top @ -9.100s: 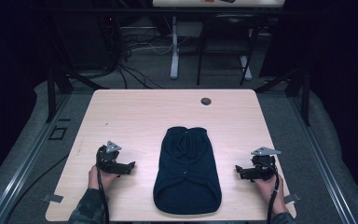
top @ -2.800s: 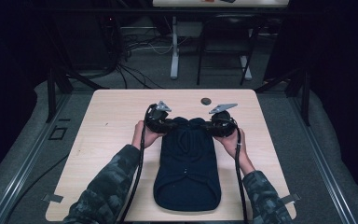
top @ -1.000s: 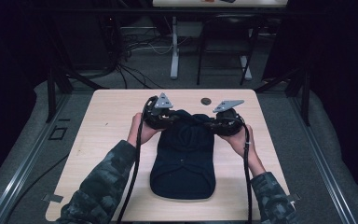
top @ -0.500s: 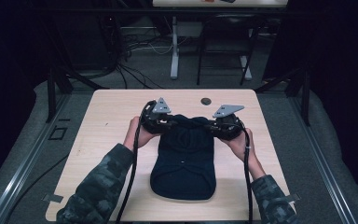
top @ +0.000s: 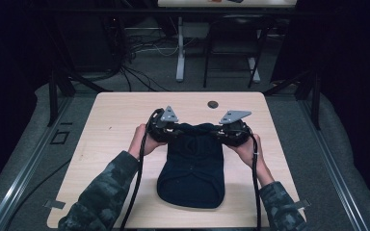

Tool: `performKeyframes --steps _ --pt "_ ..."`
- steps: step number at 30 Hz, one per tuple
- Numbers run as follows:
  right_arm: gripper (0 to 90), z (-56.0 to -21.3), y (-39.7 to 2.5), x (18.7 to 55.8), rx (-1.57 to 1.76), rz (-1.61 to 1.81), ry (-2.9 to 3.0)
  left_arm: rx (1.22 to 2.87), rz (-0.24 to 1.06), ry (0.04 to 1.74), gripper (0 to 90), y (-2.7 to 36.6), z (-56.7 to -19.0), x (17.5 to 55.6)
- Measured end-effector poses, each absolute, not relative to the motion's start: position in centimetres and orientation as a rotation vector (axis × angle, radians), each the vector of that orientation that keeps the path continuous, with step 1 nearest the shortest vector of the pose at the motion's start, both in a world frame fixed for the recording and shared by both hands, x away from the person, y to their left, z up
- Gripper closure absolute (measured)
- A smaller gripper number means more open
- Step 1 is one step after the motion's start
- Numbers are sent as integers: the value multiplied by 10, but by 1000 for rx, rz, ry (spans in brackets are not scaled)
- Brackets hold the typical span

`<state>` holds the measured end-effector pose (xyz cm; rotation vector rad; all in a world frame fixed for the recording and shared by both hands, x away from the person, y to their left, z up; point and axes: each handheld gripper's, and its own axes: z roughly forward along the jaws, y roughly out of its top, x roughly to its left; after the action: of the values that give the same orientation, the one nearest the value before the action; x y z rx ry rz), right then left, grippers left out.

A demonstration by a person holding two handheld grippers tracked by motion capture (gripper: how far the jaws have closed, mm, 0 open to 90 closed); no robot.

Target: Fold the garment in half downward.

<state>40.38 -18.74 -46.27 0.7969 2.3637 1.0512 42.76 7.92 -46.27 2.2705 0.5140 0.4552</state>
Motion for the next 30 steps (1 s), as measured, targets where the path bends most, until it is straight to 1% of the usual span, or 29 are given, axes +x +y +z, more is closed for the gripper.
performKeyframes --steps 7,14,24,30 --pt "664 -464 -189 400 791 1026 2439 2262 473 495 660 80 -467 424" --pt "662 -469 -190 394 776 1011 2459 2265 461 487 639 81 -469 419" --pt "655 -475 -193 383 773 1020 2463 2254 458 482 635 85 -474 408" --pt "671 -480 -190 374 745 1019 2462 2247 461 475 636 87 -480 398"
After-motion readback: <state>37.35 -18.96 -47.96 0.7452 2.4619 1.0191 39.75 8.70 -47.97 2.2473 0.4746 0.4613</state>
